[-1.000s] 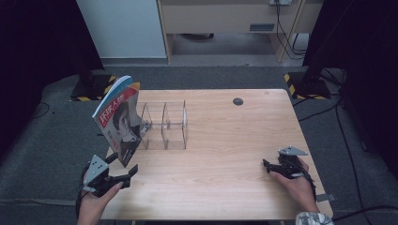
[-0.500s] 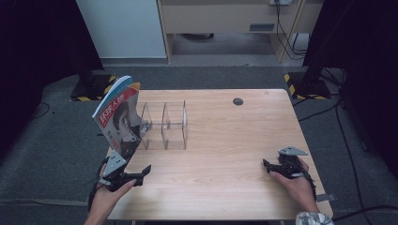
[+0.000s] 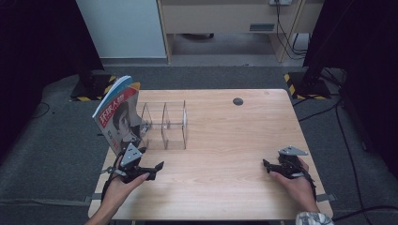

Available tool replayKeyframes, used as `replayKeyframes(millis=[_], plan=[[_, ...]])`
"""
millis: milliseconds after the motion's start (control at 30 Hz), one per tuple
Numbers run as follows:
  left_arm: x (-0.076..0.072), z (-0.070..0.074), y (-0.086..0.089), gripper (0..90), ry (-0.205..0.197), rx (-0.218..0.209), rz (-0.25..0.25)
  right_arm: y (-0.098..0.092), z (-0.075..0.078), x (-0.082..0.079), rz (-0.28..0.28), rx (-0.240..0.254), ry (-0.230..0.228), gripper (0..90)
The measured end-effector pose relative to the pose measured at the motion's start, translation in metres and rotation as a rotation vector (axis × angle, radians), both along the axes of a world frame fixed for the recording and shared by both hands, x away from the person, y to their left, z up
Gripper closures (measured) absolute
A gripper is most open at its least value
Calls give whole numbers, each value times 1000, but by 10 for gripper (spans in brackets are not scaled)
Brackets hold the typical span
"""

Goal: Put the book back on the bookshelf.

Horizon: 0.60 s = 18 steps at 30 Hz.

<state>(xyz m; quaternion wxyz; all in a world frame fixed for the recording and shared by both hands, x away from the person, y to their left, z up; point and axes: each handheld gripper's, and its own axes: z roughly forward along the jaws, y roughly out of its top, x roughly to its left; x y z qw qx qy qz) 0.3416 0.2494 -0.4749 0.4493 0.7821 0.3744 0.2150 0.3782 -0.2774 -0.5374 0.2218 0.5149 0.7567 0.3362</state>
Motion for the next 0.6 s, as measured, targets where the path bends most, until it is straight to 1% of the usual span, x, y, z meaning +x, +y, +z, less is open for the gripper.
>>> replayKeyframes(millis=[100,233,333,433,500,600], plan=[[4,0,-6,59,6,4,-7,0,0,0,0,1,1,227],[12,3,-15,59,1,4,-18,0,0,0,1,0,-1,225],[19,5,-21,59,1,-6,-18,0,0,0,1,0,-2,226],[28,6,-30,59,7,-3,-29,0,0,0,1,-1,-3,226],[36,7,-37,60,11,-17,-30,0,0,0,1,0,-1,226],[44,7,-46,61,13,-17,-34,0,0,0,1,-1,-3,225]])
